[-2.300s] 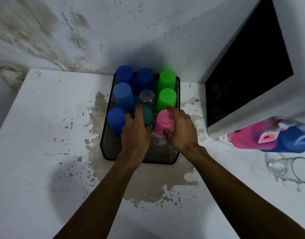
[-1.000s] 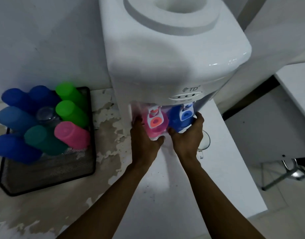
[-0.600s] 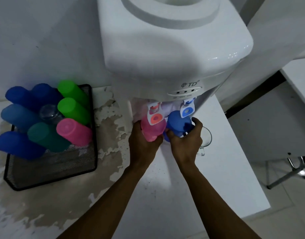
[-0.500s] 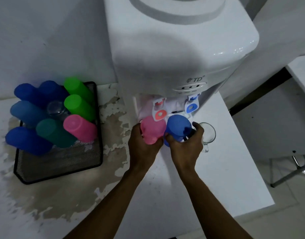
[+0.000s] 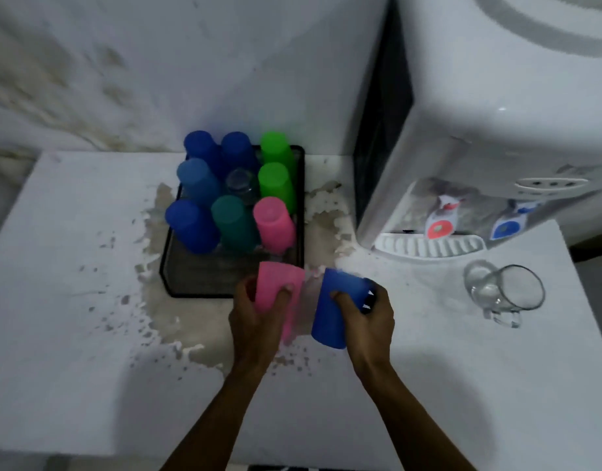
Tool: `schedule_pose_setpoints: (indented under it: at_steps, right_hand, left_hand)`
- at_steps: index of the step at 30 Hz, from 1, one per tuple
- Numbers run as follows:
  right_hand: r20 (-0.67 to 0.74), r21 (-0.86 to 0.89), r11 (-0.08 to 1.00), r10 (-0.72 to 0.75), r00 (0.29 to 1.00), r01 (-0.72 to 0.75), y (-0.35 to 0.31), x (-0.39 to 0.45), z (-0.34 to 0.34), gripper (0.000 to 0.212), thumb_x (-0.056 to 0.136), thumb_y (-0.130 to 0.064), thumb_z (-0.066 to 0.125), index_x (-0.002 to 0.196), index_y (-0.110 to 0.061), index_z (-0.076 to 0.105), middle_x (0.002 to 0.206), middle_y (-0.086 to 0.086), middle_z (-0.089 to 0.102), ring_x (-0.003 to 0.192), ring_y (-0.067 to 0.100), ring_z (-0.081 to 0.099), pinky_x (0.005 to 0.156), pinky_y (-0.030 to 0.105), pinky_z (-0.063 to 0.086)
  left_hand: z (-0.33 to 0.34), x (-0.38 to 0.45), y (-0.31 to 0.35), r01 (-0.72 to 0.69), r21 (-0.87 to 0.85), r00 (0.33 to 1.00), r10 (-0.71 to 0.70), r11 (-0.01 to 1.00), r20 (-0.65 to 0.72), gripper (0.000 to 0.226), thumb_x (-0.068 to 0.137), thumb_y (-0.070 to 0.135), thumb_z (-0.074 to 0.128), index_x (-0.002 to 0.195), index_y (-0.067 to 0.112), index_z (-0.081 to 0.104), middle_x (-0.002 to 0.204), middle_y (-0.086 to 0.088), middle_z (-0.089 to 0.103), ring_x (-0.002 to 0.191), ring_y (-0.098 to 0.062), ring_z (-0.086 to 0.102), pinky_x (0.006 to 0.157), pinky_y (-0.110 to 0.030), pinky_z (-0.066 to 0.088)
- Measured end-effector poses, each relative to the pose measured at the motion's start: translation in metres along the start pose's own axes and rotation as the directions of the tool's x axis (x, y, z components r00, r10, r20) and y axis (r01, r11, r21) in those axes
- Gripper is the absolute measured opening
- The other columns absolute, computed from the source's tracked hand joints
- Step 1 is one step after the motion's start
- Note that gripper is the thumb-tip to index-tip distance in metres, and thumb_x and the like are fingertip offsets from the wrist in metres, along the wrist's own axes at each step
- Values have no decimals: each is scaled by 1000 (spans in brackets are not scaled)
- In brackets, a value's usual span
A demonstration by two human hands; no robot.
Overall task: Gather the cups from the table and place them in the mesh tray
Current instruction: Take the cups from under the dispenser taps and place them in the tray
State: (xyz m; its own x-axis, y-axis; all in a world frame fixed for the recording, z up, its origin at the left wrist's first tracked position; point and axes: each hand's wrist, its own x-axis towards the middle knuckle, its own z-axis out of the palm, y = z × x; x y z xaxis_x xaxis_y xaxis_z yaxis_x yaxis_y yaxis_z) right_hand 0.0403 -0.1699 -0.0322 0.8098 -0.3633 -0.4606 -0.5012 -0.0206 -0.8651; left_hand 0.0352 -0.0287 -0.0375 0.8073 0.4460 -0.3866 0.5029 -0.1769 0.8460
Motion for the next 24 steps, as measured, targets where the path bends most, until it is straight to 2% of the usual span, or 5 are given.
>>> schedule_pose_setpoints:
  at_steps: [4, 10, 14, 18, 24]
  right_hand:
    - [161, -55, 990, 138, 977, -131, -10, -1, 46, 48, 84, -38, 70, 121, -18, 47, 114, 10, 62, 94, 24, 64, 74, 41, 57]
    - [276, -127, 947, 321, 906, -296, -24, 6, 102, 42, 80, -44, 70, 101, -17, 45, 107, 8, 60, 97, 28, 64, 88, 48, 55]
    - [330, -288, 946, 243, 912, -148, -32, 10, 123, 60, 57, -58, 76, 92, -15, 53, 94, 7, 68, 90, 28, 69, 78, 41, 57]
    - [342, -465, 880, 80, 936, 95, -44, 12, 134, 44, 65, -42, 81, 91, -15, 56, 88, 2, 64, 81, 21, 63, 75, 37, 52]
    - [385, -580, 755, -76, 920, 305, -54, 7, 148, 48, 60, -41, 78, 101, -23, 63, 99, 0, 64, 91, 21, 60, 77, 34, 51]
  left_hand:
    - [-49, 26, -3, 211, -115, 966, -225, 971, -124, 58, 83, 44, 66, 131, 19, 45, 112, -3, 56, 83, -16, 56, 59, -26, 46]
    - [-106, 59, -5, 287, -10, 950, -285, 958, -127, 66, 74, 31, 73, 133, 18, 46, 125, -10, 56, 103, -30, 57, 83, -43, 54]
    - [-129, 71, 6, 182, 178, 967, -144, 967, -210, 72, 67, 32, 81, 126, 16, 44, 114, -7, 55, 97, -27, 57, 75, -36, 52]
    - [-140, 82, 9, 113, 312, 968, -34, 943, -248, 81, 60, 31, 85, 126, 13, 41, 118, -11, 55, 108, -33, 56, 80, -41, 49]
    - [-138, 97, -1, 17, 366, 972, 71, 930, -224, 89, 56, 30, 89, 128, 17, 38, 126, -10, 54, 111, -31, 56, 81, -37, 48]
